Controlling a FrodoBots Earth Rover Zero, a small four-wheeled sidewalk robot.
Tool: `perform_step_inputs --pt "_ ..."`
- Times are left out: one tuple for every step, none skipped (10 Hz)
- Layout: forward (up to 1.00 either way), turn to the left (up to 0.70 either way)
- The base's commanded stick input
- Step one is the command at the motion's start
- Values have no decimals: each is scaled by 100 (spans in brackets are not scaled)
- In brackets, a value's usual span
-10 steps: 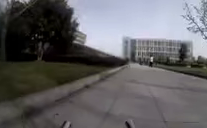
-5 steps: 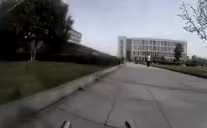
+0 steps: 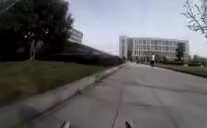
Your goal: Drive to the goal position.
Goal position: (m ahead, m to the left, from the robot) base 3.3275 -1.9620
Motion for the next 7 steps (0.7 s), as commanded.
perform_step_inputs --pt "45 -2" --pt "45 -26" --pt "45 -27" --pt "45 -27" --pt "45 -27" --pt "45 -27" --pt "45 -27"
